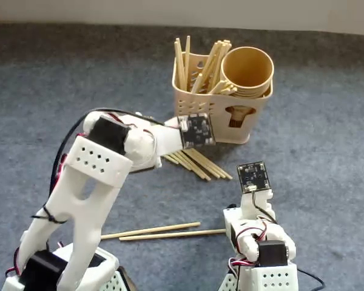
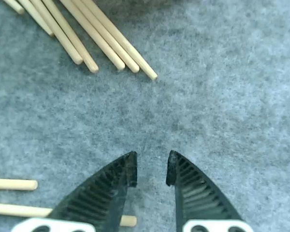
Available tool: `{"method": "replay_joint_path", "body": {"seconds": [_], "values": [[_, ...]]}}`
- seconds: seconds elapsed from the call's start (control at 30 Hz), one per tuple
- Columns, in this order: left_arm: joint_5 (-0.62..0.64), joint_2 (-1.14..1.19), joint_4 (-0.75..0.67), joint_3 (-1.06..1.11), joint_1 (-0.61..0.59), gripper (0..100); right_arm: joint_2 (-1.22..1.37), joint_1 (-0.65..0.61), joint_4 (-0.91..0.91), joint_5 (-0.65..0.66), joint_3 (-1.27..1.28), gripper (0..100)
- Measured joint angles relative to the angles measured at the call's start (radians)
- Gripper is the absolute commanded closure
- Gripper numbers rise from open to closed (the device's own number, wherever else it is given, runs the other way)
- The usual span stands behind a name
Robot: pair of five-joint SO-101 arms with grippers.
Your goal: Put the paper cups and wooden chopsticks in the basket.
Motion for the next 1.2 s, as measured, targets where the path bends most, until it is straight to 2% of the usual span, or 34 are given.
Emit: {"method": "replay_joint_path", "body": {"seconds": [0.2,0.43,1.03,1.2], "values": [[0.155,-0.006,-0.005,-0.181,0.003,99,0.000,0.000,0.000,0.000,0.000,87.9],[0.394,-0.006,-0.097,-0.390,0.002,99,0.000,0.000,0.000,0.000,0.000,87.9],[0.825,-0.006,-0.709,-0.437,0.002,99,0.000,0.000,0.000,0.000,0.000,87.9],[0.884,0.063,-0.864,-0.411,0.006,99,0.000,0.000,0.000,0.000,0.000,87.9]]}}
